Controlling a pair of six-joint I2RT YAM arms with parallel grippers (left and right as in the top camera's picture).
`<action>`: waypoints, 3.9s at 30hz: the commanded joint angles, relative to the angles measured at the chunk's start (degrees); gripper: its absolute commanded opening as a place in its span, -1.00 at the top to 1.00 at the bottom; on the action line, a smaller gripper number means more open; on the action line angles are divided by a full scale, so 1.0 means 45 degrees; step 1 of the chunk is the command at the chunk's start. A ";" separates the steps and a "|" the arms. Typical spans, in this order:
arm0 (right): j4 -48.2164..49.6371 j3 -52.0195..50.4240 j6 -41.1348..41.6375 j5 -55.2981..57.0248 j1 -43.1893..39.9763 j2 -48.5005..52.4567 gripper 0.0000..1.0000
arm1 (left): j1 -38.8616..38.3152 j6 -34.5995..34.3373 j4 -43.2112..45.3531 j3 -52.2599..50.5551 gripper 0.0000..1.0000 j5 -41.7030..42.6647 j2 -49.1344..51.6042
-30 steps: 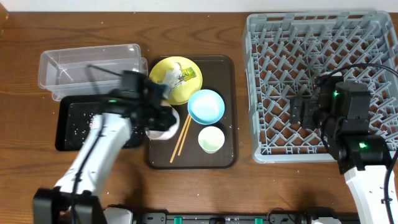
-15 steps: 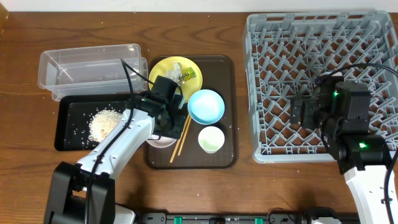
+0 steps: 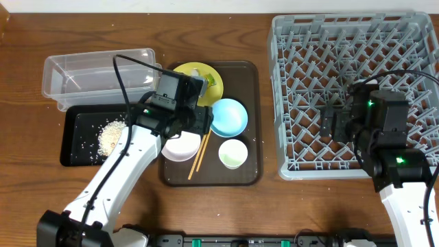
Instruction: Sort waste into correct bins and load items into the dishwasher rack
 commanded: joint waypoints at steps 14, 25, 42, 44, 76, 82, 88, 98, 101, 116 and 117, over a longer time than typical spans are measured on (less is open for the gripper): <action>-0.0063 0.0248 0.0121 0.0083 0.0131 -0.0005 -0.99 | -0.2118 -0.0355 -0.1744 -0.0398 -0.30 0.0709 0.1214; -0.0223 0.0248 0.0117 0.0083 0.0131 -0.0005 -0.98 | -0.2239 -0.1127 -0.1389 -0.0379 0.83 0.0787 0.2749; 0.1987 0.0248 0.0170 -0.3084 0.0107 0.0797 -0.98 | 0.2365 -0.3191 0.1957 0.0534 0.88 0.6790 0.1005; 0.2215 0.0243 0.0170 -0.5144 0.0107 0.1253 -0.98 | 0.3055 -0.3891 0.3371 0.0534 0.88 0.8898 0.1452; 1.1307 0.0243 0.1749 -1.4756 0.2526 0.6849 -0.54 | 0.2166 -0.7116 0.7611 0.0534 0.88 1.4824 0.4294; 1.1322 0.0248 0.1744 -1.4751 0.2526 0.6849 -0.33 | 0.2166 -0.7116 0.7611 0.0534 0.88 1.4824 0.4294; 1.1322 0.0248 0.1744 -1.4746 0.2526 0.6849 -0.14 | 0.2171 -0.7111 0.7611 0.0534 0.87 1.4819 0.4294; 1.1147 0.0243 0.1753 -1.4042 0.2487 0.6849 0.37 | 0.2492 -0.5100 0.6921 0.0529 0.22 1.3304 0.4289; 1.1064 0.0248 0.2064 -1.3236 0.2346 0.6844 0.64 | 0.2827 -0.4099 0.5756 0.0534 0.17 1.1944 0.4265; 0.6951 0.2497 0.1880 -0.8242 0.1302 0.5974 0.98 | 0.5343 -0.0418 0.0058 0.0534 0.11 0.5785 0.0661; 0.6023 0.3050 0.1787 -0.7446 0.1292 0.5979 0.98 | 0.5479 -0.0418 -0.0238 0.0534 0.11 0.5343 0.0301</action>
